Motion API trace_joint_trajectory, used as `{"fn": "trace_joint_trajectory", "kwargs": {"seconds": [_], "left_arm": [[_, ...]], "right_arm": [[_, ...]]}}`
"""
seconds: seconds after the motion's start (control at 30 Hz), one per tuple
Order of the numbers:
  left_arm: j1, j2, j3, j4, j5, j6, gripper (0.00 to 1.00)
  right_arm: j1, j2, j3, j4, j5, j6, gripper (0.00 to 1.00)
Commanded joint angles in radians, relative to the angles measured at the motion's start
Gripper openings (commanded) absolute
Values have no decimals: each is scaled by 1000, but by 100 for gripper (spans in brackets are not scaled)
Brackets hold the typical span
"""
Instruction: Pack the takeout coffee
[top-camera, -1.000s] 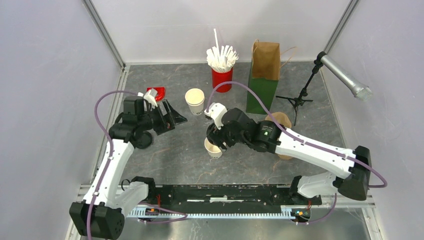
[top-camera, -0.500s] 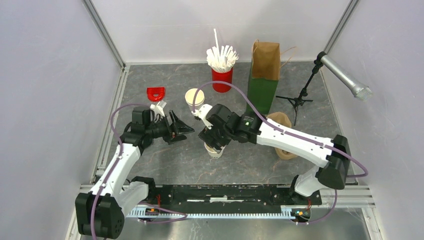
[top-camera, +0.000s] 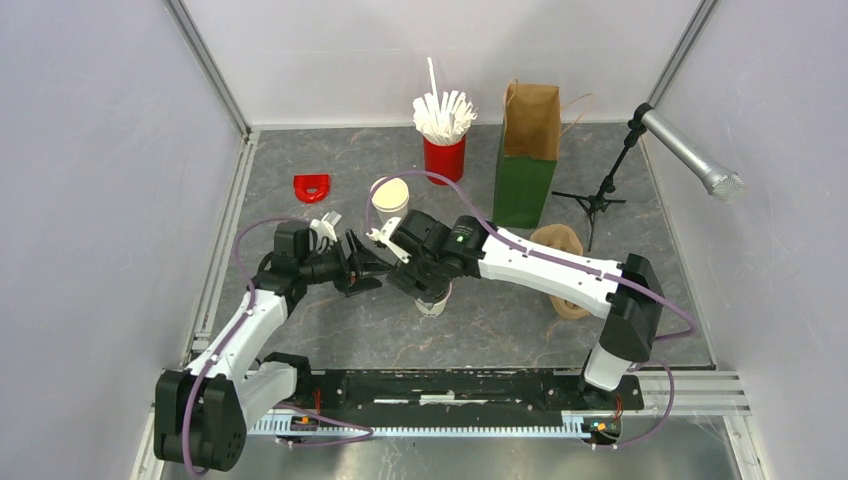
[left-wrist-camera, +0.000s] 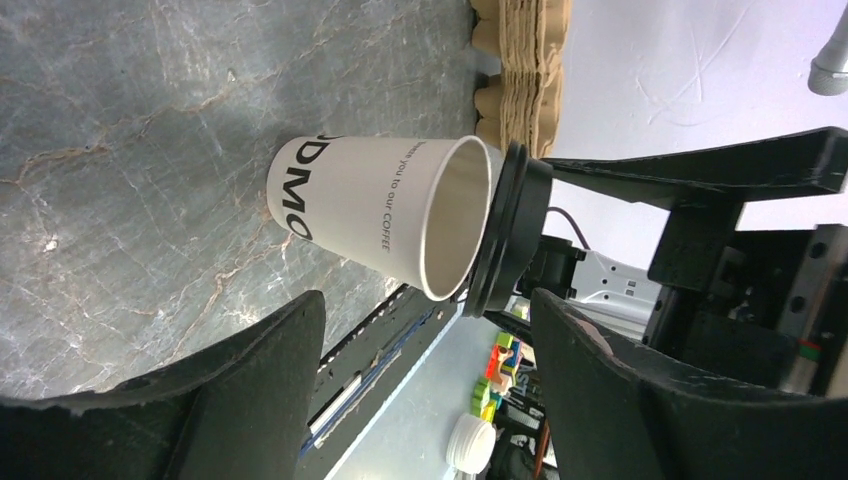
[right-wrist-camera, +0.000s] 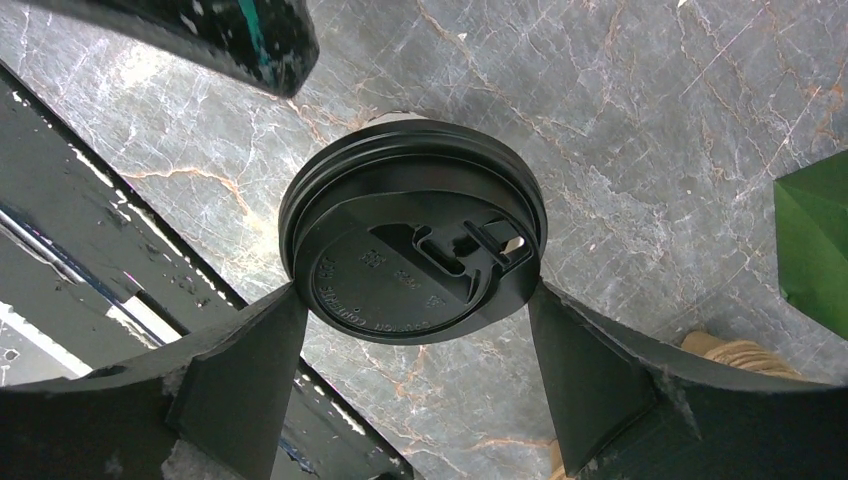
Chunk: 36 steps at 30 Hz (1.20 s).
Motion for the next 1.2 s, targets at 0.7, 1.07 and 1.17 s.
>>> {"fn": "trace_joint_trajectory", "kwargs": {"seconds": [0.7,1.07,1.17], "left_arm": [[-63,125,-7,132,-57,-39,77],[-159,237,74,176,-104,-24,77],[-175,245,82,174,-117,-13,77]], "right_arm": [[4,-42,-2,21,-12,-7,85],[2,-111,-70,67,-15,15,83],[1,-156,-81,105,1,30,83]]}}
